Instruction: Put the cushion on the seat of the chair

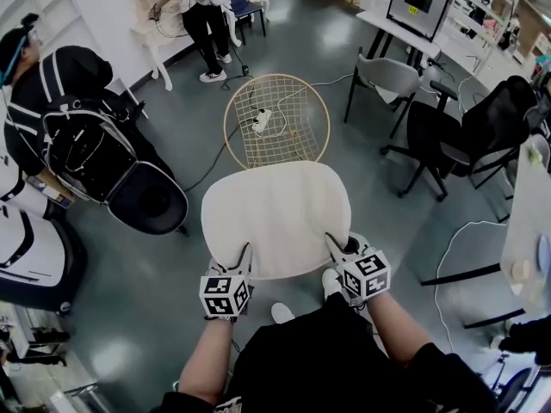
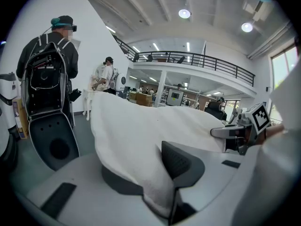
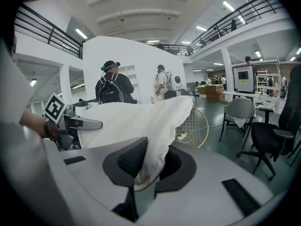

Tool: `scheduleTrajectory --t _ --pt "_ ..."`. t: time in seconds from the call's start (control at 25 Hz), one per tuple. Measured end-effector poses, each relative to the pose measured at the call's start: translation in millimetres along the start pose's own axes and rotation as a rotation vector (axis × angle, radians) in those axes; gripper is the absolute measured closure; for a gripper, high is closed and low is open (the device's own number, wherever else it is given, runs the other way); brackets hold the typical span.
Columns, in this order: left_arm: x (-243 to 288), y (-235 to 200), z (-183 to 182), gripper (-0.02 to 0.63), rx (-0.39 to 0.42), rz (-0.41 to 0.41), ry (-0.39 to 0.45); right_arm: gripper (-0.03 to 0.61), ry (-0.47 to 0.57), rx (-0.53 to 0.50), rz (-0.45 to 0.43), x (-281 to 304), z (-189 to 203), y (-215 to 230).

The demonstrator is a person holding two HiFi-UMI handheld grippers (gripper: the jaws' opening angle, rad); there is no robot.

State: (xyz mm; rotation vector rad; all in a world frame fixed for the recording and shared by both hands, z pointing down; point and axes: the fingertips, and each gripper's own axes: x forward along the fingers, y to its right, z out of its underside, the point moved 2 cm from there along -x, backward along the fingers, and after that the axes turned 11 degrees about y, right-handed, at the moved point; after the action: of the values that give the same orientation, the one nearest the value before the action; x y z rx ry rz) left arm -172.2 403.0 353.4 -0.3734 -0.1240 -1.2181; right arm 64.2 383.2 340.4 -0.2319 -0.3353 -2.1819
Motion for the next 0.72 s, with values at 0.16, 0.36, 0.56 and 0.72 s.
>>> scheduleTrajectory --t 0.16,0.36,0.56,0.72 --pt "0 -10 -1 0.483 0.008 0.009 0.007 0.517 0.008 0.001 0.009 9 2 -5" --pt "13 -23 -6 0.482 0.014 0.005 0.017 0.517 0.025 -0.015 0.007 27 -3 -1" --pt "33 -31 -14 0.483 0.005 -0.011 0.011 0.517 0.022 -0.032 -0.010 46 -14 10" --pt "67 -31 -22 0.482 0.010 -0.027 0.011 0.517 0.018 -0.030 -0.026 69 -20 41"
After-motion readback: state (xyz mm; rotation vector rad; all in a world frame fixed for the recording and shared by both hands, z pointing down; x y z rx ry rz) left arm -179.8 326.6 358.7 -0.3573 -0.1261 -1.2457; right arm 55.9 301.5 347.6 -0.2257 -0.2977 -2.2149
